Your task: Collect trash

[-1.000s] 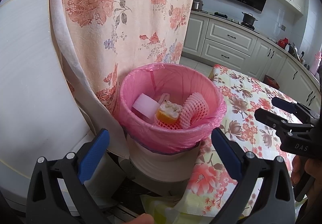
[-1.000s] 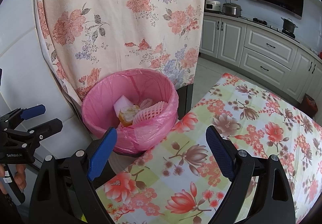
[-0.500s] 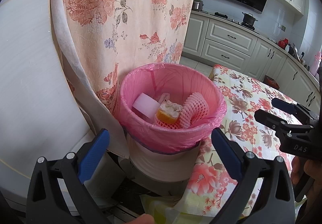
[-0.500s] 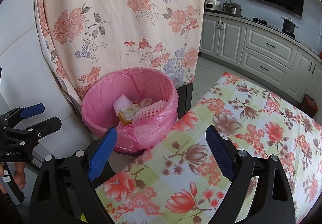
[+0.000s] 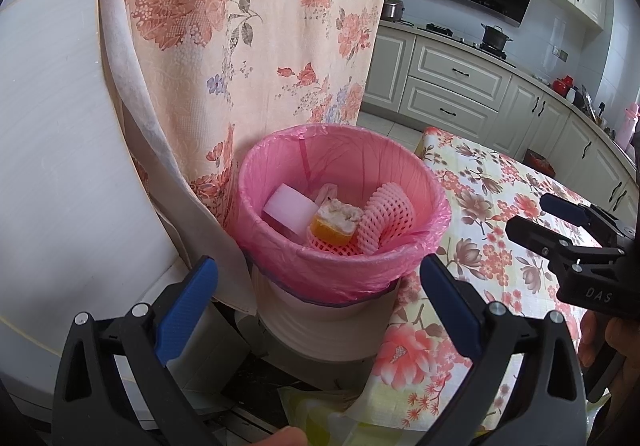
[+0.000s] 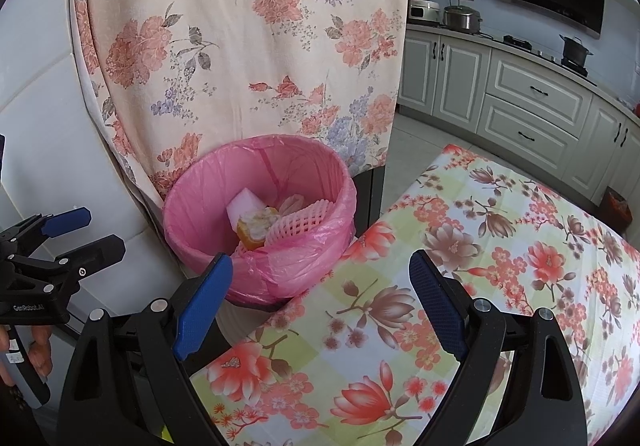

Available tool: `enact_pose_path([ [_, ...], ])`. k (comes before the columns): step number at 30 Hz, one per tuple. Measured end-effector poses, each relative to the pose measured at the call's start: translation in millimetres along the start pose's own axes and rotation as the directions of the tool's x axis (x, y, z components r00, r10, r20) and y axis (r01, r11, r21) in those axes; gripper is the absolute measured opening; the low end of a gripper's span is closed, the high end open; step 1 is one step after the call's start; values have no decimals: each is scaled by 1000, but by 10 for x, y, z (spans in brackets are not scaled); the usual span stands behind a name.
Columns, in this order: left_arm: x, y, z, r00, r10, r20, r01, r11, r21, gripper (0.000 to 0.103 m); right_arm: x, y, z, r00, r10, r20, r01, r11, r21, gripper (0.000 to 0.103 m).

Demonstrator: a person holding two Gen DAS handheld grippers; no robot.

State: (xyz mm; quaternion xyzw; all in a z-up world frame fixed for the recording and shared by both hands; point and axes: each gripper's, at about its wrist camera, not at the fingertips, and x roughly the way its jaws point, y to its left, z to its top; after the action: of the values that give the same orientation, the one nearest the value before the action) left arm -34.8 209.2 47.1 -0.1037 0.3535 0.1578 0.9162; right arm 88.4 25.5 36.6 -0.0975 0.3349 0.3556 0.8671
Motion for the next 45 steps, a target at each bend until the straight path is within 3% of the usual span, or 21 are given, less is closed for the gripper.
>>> enact_pose_path([
  [45, 10, 2, -54, 1000, 3, 15, -3, 1000, -1, 98, 18, 40, -19, 1000, 9, -6, -9, 1000, -9, 84],
])
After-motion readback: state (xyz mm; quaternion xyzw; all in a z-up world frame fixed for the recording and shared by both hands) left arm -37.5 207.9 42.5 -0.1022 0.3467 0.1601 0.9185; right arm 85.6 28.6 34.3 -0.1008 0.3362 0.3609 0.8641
